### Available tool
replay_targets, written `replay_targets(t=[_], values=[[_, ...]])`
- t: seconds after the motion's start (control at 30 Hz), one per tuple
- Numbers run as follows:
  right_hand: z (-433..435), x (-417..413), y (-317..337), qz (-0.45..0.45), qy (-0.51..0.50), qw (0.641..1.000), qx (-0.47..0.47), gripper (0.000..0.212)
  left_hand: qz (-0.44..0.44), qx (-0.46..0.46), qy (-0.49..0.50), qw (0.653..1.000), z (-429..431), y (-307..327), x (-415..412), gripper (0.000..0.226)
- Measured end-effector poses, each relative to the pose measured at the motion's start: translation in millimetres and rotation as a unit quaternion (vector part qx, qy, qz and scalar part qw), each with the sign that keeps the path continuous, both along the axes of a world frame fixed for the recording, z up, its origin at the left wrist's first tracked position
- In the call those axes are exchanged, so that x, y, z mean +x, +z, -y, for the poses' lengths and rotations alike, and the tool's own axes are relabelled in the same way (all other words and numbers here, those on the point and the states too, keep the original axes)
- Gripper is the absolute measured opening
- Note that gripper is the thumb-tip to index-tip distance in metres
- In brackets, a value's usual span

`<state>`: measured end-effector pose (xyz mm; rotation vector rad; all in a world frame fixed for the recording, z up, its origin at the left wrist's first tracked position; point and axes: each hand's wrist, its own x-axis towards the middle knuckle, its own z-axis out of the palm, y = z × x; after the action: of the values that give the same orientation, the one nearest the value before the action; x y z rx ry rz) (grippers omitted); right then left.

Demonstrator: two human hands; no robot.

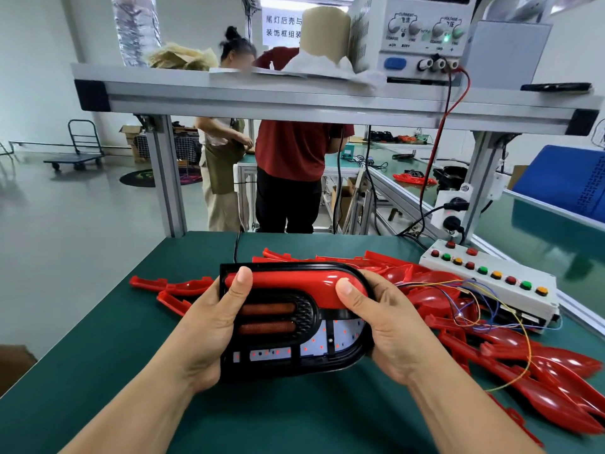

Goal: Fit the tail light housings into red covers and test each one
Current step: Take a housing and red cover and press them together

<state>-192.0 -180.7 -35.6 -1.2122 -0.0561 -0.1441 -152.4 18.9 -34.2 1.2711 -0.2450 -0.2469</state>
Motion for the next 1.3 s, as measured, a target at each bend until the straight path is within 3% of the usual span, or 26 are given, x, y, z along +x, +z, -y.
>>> replay_targets(t=[0.27,0.5,0.63,0.77,1.0,1.17,1.3], values=[[5,-1,1,-0.01,0.04,0.999,0.017,0.04,0.013,-0.004,-0.015,1.0,-3,1,-1,0.063],[2,-1,-2,0.023,0.034,0.999,0.017,0.034,0.031,-0.008,0.017,0.999,-3,-3,0,0.035],[-3,-1,-5,0.065,-0.008,0.997,-0.043,0.042,0.027,-0.01,0.026,0.999,-3,-3,2,0.038],[-4,-1,-4,0.077,-0.012,0.996,-0.042,0.037,0.016,-0.017,0.028,0.999,-1,-1,3,0.038],[-2,1,-3,0.012,-0.006,1.0,-0.02,0.049,0.012,-0.001,0.02,1.0,0,-2,2,0.041],[7,-2,1,-0.04,0.068,0.997,0.017,0.038,-0.007,0.004,0.001,1.0,-6,-3,5,0.042],[5,-2,-1,-0.038,0.063,0.996,0.045,0.042,-0.021,-0.018,-0.003,1.0,-8,-4,5,0.049]])
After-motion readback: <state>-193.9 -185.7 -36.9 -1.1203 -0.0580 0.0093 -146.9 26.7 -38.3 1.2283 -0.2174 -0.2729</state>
